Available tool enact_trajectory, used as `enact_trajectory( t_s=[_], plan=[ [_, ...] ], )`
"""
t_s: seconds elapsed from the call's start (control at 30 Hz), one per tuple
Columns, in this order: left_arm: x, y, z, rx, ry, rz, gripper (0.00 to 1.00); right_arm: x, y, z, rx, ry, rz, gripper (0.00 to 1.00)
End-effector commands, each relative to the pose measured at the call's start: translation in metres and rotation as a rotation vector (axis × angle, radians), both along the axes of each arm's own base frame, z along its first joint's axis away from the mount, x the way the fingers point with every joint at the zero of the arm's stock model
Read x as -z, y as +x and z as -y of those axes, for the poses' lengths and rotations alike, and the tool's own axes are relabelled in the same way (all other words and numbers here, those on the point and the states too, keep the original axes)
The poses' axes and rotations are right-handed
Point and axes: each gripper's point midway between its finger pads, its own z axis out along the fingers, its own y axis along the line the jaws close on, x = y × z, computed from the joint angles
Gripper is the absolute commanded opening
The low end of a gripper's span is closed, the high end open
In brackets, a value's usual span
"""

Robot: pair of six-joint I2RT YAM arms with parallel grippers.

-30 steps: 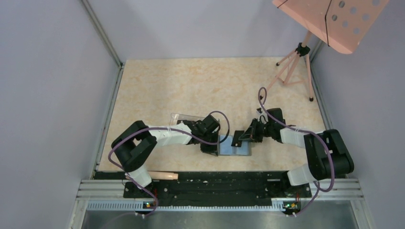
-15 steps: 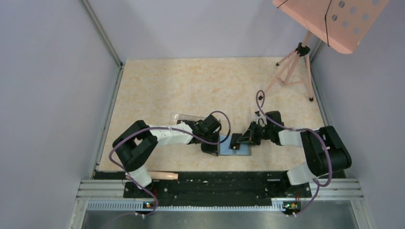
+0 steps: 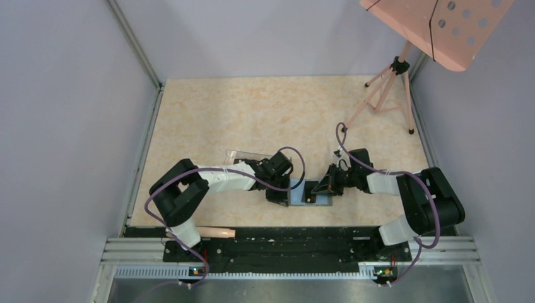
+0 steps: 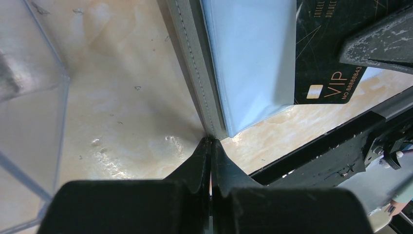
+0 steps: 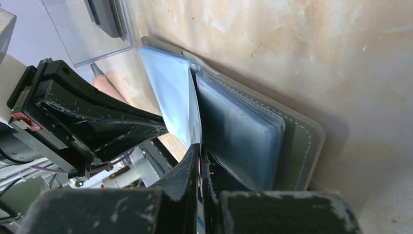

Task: Put the credit cards into the card holder
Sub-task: Insert the credit card into the card holder.

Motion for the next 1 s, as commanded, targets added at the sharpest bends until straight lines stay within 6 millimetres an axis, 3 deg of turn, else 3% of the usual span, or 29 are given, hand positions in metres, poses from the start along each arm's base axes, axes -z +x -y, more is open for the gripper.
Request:
enact_trajectory(
  t_s=[0.0,0.23,0.7,0.83,0.97],
  plan=[
    [0.026,-0.007,-0.016,0.02,0.109,-0.003,0.0,0.006,-0.001,0.006,-0.047,-0.089,-0.023,0.0],
    [0.026,-0.007,-0.016,0.028,0.119,0.001,0.0,0.011,-0.006,0.003,-0.115,-0.085,-0.076,0.0],
    [0.027,-0.008,-0.014,0.043,0.135,0.001,0.0,0.018,-0.018,-0.019,-0.223,-0.054,-0.137,0.0],
    [0.028,-0.008,-0.014,0.044,0.138,0.002,0.0,0.016,-0.008,-0.011,-0.207,-0.152,-0.094,0.13],
    [0.028,-0.009,-0.016,0.043,0.148,0.001,0.0,0.002,0.004,-0.002,-0.199,-0.255,-0.02,0.36]
  ],
)
